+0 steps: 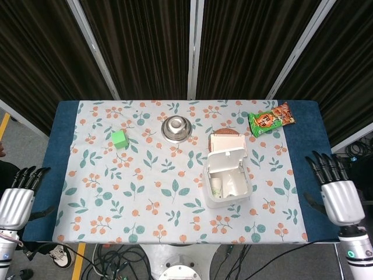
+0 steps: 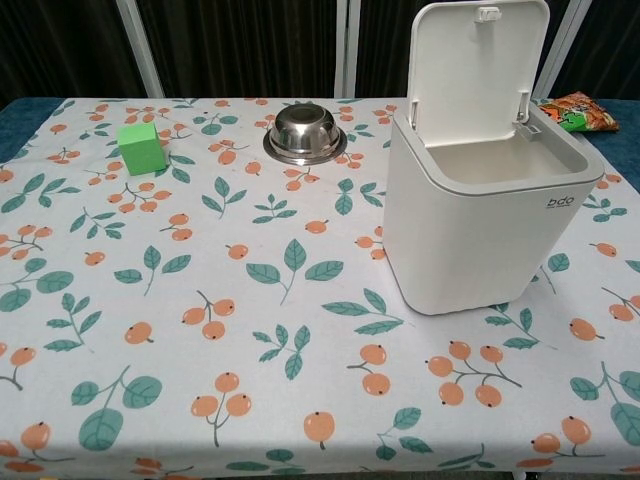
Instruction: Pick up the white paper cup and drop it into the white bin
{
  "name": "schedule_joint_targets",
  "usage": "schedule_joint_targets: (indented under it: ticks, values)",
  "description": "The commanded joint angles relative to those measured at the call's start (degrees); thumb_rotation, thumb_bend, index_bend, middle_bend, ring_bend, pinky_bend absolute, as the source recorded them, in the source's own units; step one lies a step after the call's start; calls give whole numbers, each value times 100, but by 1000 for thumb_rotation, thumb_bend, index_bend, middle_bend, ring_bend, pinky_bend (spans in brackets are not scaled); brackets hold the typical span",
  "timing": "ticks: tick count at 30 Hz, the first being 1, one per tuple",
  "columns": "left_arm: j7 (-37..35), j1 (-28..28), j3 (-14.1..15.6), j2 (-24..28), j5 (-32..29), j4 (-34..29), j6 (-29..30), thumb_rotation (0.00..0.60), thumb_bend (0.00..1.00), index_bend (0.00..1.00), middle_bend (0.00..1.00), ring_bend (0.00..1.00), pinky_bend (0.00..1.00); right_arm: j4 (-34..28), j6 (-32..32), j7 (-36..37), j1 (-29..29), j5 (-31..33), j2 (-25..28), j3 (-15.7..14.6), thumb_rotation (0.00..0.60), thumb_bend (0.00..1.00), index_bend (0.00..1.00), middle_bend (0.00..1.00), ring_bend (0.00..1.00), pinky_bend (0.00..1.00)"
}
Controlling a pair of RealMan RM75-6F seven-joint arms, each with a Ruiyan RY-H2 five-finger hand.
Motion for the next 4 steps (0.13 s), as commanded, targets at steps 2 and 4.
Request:
schedule_joint_targets:
  ticks: [2,4]
  values:
    - [47,4,-14,52,41,-89,68,600,87,118,147,78,101,746,34,529,-401,607,-318,-51,600,122,0,0,0,0]
    - [68,5,-25,65,70,-116,112,600,87,118,147,78,102,838,-59,541,-435,748,-315,-30,600,122,0,0,0,0]
